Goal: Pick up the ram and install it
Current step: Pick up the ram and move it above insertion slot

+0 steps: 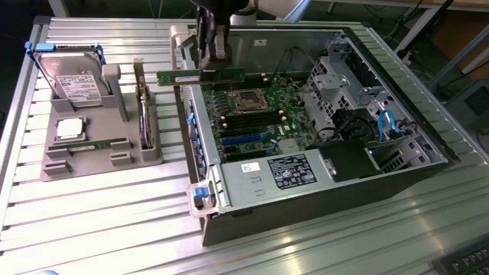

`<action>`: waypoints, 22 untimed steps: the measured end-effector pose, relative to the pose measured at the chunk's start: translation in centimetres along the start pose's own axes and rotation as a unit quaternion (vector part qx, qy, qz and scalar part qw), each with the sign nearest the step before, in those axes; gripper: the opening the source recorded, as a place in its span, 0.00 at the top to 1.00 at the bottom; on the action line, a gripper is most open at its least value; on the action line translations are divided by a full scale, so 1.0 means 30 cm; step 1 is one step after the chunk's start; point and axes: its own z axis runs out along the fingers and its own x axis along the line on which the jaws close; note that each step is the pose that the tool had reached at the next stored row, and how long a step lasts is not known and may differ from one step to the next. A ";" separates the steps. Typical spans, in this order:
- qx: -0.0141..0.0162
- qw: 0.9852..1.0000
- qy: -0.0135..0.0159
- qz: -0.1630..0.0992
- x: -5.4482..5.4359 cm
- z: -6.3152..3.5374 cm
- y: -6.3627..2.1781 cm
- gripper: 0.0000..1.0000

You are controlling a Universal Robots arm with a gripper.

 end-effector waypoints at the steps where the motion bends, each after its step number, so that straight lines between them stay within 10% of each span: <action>1: 0.000 1.000 0.000 0.000 -0.002 0.000 -0.020 0.86; 22: -0.001 1.000 0.001 0.000 -0.021 -0.007 -0.306 0.86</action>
